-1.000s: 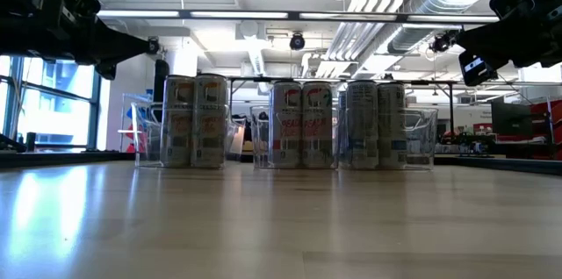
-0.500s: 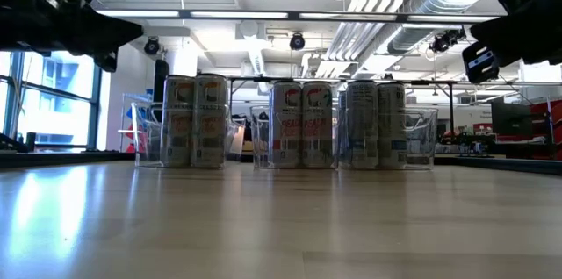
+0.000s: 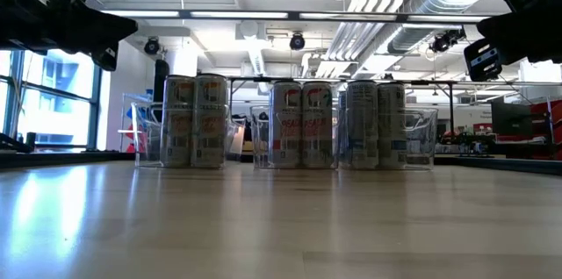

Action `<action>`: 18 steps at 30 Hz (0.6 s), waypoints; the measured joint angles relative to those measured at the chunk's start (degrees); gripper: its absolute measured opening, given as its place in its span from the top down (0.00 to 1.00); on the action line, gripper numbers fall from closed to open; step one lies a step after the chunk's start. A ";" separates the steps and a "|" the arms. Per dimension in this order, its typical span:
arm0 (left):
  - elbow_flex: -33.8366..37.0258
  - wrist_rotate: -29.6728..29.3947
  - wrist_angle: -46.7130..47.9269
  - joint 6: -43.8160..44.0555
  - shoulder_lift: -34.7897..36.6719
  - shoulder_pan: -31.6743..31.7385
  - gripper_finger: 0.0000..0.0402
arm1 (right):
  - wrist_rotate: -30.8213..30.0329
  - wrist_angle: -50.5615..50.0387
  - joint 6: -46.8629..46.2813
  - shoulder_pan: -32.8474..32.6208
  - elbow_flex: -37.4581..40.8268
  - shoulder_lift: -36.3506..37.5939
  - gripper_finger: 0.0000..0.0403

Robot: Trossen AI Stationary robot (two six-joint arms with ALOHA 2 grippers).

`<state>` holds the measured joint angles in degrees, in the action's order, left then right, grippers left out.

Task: Sort soda cans
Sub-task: Return to Home Position

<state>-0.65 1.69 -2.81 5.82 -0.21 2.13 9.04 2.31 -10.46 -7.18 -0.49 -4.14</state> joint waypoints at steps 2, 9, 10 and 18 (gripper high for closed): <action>0.00 0.00 -0.02 0.00 0.01 0.00 1.00 | 0.00 -0.02 0.00 0.00 0.00 0.00 1.00; -0.02 -1.35 -0.38 -0.02 0.02 -2.90 1.00 | -0.02 0.00 0.00 0.00 0.00 0.00 1.00; -0.02 -1.41 -0.26 -0.01 0.02 -3.39 1.00 | -0.02 0.00 0.00 0.00 0.00 0.00 1.00; -0.02 -1.75 0.02 -0.01 -0.02 -4.13 1.00 | -0.03 0.00 0.00 0.00 0.00 -0.04 1.00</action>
<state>-0.67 -0.05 -2.79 5.81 -0.23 -2.00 9.01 2.31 -10.46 -7.18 -0.49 -4.19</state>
